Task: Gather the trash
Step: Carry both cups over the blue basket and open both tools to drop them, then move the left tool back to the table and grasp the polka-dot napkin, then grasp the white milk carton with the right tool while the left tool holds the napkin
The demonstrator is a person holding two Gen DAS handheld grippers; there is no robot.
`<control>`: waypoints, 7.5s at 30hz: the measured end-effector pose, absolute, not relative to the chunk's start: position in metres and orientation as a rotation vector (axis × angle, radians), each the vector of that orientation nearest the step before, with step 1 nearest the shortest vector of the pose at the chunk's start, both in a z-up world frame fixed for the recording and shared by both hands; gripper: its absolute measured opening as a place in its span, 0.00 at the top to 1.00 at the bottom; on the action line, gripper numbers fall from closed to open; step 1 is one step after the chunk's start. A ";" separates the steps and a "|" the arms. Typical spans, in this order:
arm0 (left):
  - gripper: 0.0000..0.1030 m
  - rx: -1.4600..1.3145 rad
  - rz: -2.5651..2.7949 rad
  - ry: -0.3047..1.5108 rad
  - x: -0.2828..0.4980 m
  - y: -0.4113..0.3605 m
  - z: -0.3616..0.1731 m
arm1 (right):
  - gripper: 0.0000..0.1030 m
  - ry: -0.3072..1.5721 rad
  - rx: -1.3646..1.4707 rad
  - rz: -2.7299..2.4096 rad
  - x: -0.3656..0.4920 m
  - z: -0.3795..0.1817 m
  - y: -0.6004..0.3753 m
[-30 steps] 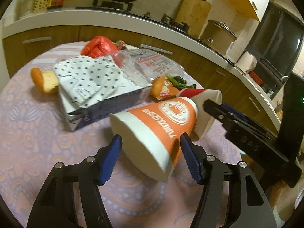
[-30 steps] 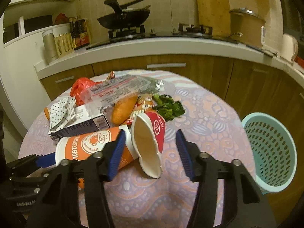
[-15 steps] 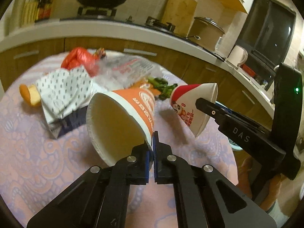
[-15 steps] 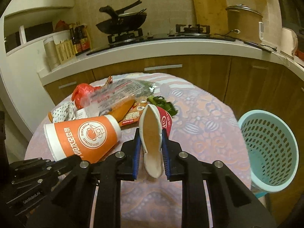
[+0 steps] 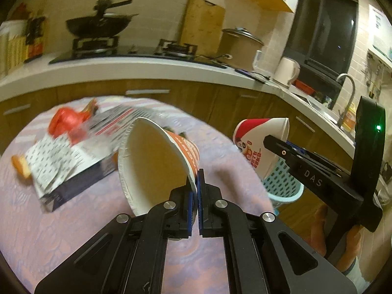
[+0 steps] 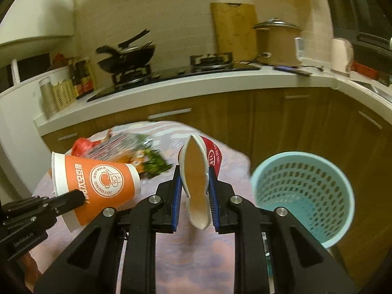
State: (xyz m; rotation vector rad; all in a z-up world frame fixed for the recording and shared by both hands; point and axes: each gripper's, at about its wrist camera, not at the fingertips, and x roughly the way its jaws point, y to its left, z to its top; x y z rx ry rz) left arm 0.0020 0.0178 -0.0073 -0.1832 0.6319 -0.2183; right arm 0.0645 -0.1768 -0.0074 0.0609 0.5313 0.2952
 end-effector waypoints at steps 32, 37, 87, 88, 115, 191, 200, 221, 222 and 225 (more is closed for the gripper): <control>0.99 0.067 -0.543 0.962 0.196 -0.223 -0.100 | 0.83 0.929 0.255 -0.064 0.180 -0.149 -0.368; 0.99 0.082 -0.545 1.003 0.204 -0.228 -0.111 | 0.82 0.991 0.277 -0.070 0.193 -0.166 -0.375; 0.55 -0.126 -0.311 0.620 0.083 -0.053 0.012 | 0.58 0.646 0.084 0.211 0.120 -0.028 -0.223; 0.55 -0.136 -0.278 0.612 0.075 -0.038 0.012 | 0.58 0.647 0.081 0.231 0.119 -0.028 -0.211; 0.37 -0.323 0.108 0.652 0.021 0.209 -0.035 | 0.72 0.664 -0.072 0.413 0.105 -0.063 -0.064; 0.98 -0.323 0.185 0.443 -0.044 0.251 0.000 | 0.53 0.713 -0.247 0.714 0.038 -0.047 0.094; 0.98 -0.340 0.165 0.446 -0.038 0.254 -0.004 | 0.37 0.673 -0.349 0.613 0.035 -0.060 0.124; 0.97 -0.332 0.051 0.449 -0.021 0.225 -0.008 | 0.23 0.798 -0.022 0.375 0.062 -0.051 -0.025; 0.97 -0.330 0.047 0.448 -0.020 0.223 -0.007 | 0.16 0.807 0.008 0.377 0.063 -0.052 -0.013; 0.98 -0.318 0.036 0.443 -0.019 0.215 -0.004 | 0.12 0.806 0.022 0.298 0.069 -0.059 0.015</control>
